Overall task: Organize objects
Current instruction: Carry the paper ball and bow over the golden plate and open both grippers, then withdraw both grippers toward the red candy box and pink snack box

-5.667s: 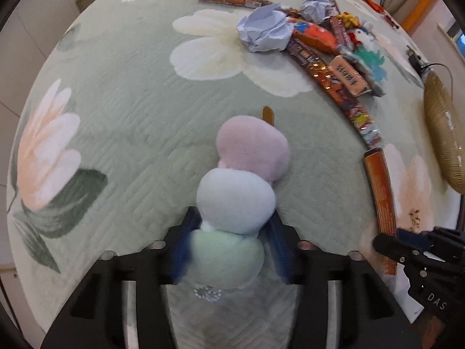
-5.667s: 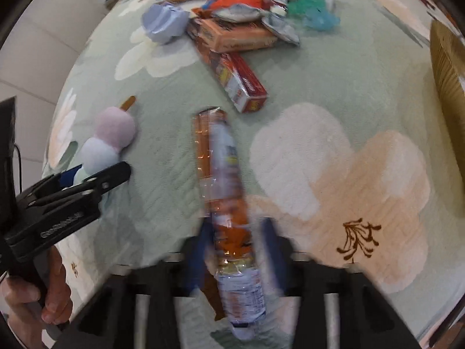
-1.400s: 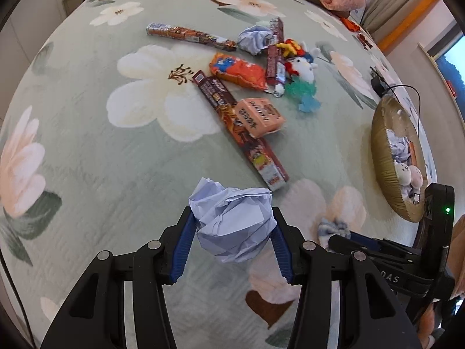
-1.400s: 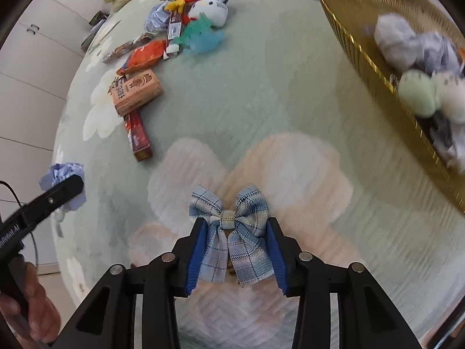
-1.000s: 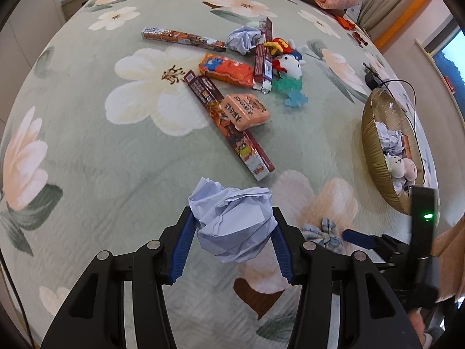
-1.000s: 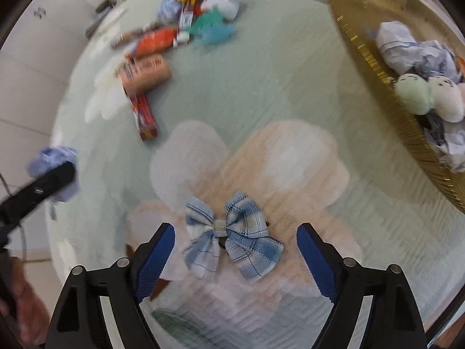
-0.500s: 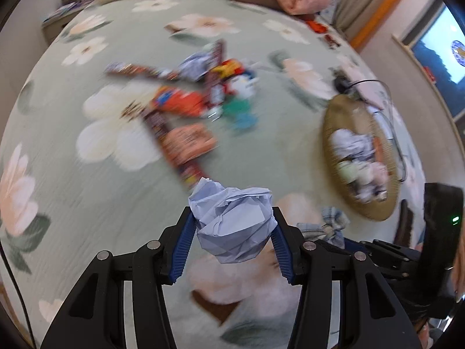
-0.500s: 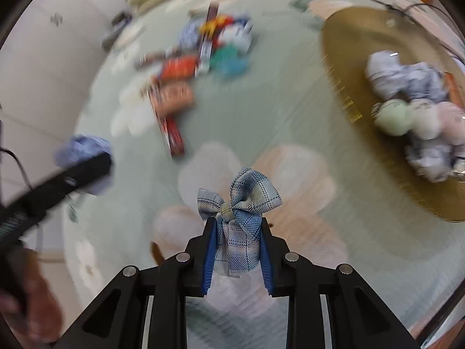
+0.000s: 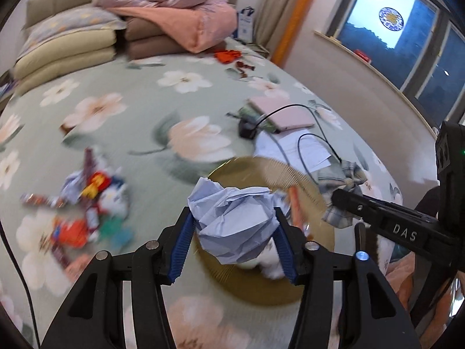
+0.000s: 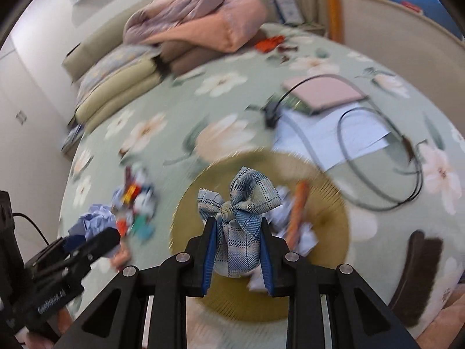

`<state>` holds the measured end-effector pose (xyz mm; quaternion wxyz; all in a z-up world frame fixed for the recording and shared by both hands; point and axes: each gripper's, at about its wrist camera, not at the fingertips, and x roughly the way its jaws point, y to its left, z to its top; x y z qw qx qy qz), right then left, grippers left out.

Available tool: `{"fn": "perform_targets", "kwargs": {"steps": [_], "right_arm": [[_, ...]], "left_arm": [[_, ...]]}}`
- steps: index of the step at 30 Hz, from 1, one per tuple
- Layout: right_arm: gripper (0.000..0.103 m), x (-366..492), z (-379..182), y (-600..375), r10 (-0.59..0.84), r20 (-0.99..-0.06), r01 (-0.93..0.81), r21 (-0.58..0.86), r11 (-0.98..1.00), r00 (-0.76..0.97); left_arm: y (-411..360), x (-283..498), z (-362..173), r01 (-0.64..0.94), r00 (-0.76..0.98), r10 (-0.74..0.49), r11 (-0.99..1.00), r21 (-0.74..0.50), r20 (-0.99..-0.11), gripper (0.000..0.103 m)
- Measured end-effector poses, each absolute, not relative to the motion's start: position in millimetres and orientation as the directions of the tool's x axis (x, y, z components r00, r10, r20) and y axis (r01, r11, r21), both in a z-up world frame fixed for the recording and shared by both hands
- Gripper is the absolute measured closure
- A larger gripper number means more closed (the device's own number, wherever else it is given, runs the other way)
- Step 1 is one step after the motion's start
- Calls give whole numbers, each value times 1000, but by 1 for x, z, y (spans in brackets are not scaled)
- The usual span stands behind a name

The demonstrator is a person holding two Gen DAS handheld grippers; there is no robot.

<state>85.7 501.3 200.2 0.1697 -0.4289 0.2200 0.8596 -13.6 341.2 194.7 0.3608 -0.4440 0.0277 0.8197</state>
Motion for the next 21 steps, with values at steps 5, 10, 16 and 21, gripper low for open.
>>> {"fn": "perform_targets", "kwargs": {"steps": [5, 10, 16, 21], "right_arm": [[65, 63, 180, 525, 39, -828, -466, 275, -841, -559], [52, 69, 157, 538, 22, -855, -504, 284, -816, -518], [48, 75, 146, 523, 14, -866, -486, 267, -832, -500], [38, 61, 148, 476, -66, -852, -380, 300, -875, -520]], "left_arm": [[376, -32, 155, -599, -273, 521, -750, -281, -808, 14], [356, -36, 127, -521, -204, 513, -778, -351, -834, 14], [302, -18, 114, -426, -193, 475, -829, -363, -858, 14], [233, -2, 107, -291, -216, 405, -895, -337, -888, 15]]}}
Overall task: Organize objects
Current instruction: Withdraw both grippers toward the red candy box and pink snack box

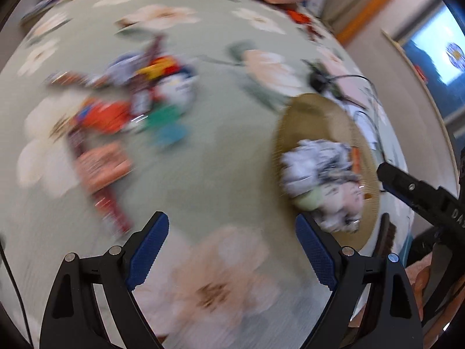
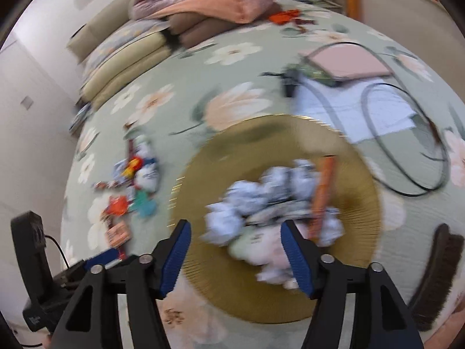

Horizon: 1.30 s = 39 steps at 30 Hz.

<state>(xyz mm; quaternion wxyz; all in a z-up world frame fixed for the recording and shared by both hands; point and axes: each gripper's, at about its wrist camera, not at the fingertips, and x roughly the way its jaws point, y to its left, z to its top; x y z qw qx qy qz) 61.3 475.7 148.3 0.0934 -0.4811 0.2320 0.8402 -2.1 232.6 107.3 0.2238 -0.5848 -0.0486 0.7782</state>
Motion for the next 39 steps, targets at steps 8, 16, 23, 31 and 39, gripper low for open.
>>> {"fn": "perform_targets", "kwargs": {"steps": [8, 16, 23, 31, 39], "right_arm": [[37, 29, 131, 377, -242, -853, -194, 364, -911, -462], [37, 0, 109, 302, -289, -880, -74, 339, -938, -377], [37, -30, 93, 305, -263, -898, -132, 326, -936, -352], [37, -50, 75, 307, -230, -921, -158, 289, -944, -314], [37, -70, 45, 278, -339, -909, -154, 380, -912, -242]], "left_arm": [[131, -5, 104, -77, -302, 274, -962, -263, -913, 15], [97, -27, 70, -22, -288, 223, -974, -227, -931, 15], [138, -45, 21, -82, -240, 250, -968, -236, -938, 16], [131, -44, 20, -96, -302, 105, -992, -79, -947, 45], [58, -49, 25, 17, -291, 58, -998, -66, -955, 48]]}}
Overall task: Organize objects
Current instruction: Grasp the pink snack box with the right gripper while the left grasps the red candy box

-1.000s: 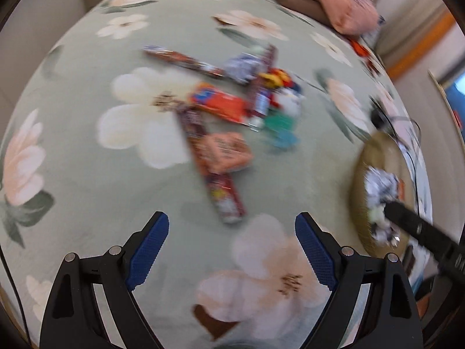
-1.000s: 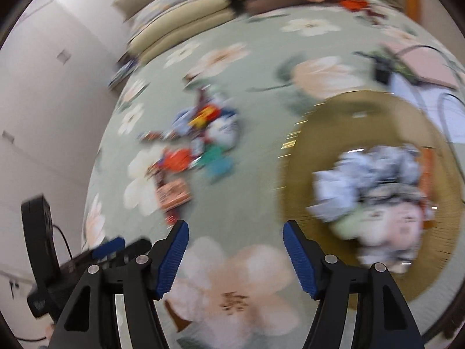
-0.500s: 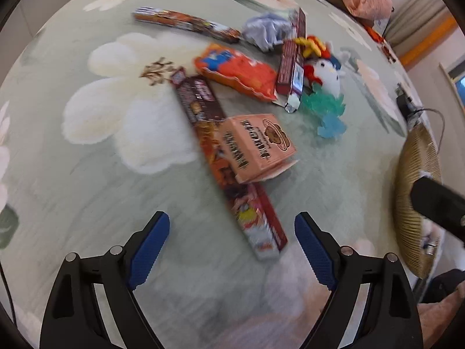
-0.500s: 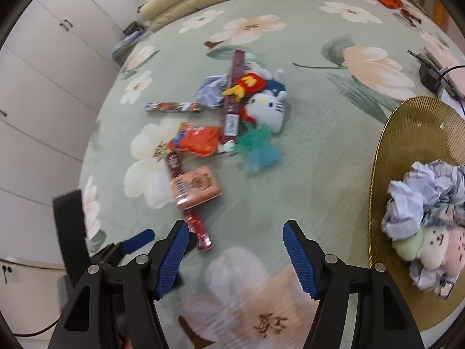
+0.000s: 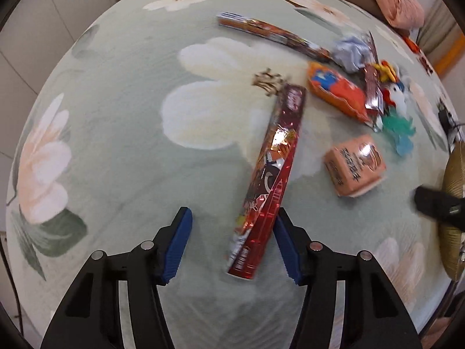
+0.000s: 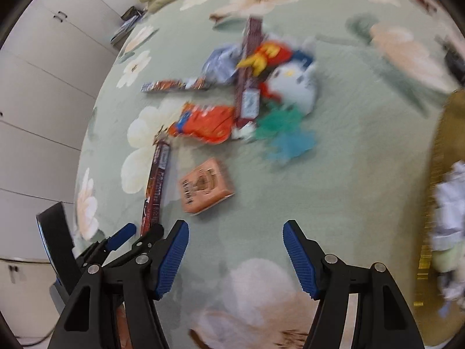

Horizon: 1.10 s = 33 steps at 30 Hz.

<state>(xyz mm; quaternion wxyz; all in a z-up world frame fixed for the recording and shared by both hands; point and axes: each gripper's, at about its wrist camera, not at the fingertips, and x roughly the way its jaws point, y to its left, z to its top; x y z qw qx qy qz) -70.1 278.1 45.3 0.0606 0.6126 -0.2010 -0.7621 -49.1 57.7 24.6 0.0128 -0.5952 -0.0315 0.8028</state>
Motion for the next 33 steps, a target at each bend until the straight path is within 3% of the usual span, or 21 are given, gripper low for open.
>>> {"fn": "perform_targets", "kwargs": {"steps": [9, 20, 25, 33], "right_arm": [[37, -104, 9, 245, -432, -881, -272, 471, -839, -193], [37, -142, 7, 220, -250, -940, -293, 313, -904, -233], [50, -136, 7, 210, -148, -958, -250, 210, -945, -245], [54, -133, 9, 205, -108, -965, -140, 144, -980, -240]], "left_arm": [[43, -46, 34, 15, -289, 104, -993, -113, -952, 48], [39, -44, 28, -15, -288, 120, -993, -120, -950, 48], [40, -48, 25, -32, -285, 116, -993, -112, -952, 48], [41, -41, 27, -66, -292, 80, -996, -63, -953, 48]]}}
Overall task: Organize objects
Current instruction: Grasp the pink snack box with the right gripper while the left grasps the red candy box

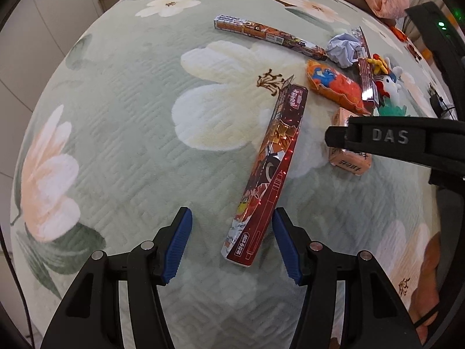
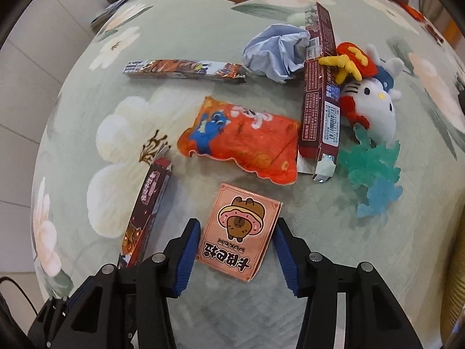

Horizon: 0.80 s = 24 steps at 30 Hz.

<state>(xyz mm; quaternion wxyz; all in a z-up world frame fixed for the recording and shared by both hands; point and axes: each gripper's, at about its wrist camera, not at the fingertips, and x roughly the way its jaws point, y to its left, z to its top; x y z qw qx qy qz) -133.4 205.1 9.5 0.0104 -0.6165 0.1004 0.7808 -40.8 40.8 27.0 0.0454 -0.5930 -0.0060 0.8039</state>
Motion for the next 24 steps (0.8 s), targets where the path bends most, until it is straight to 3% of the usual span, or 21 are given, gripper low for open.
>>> {"fn": "perform_targets", "kwargs": {"steps": [10, 14, 15, 16, 18, 21, 24], "right_arm": [[59, -76, 30, 240, -113, -965, -117, 144, -983, -238], [59, -39, 30, 261, -62, -976, -98, 84, -992, -211], [59, -28, 32, 267, -58, -976, -87, 78, -993, -210], [59, -22, 33, 271, -59, -976, -82, 78, -994, -210], [59, -11, 36, 277, -75, -975, -80, 93, -992, -207], [59, -3, 40, 286, -107, -973, -92, 128, -988, -202], [64, 6, 55, 290, -122, -966, -71, 142, -987, -227]], "left_arm": [[54, -45, 29, -134, -323, 86, -990, -44, -943, 48], [73, -52, 23, -180, -354, 8, -982, 59, -935, 48], [78, -51, 23, -197, -368, -3, -977, 81, -930, 52], [79, -50, 24, -207, -371, 7, -975, 76, -929, 72], [85, -49, 29, -234, -372, 21, -970, 72, -928, 88], [96, -42, 42, -276, -391, 40, -958, 75, -919, 89], [102, -33, 62, -288, -379, 112, -958, 1, -919, 89]]}}
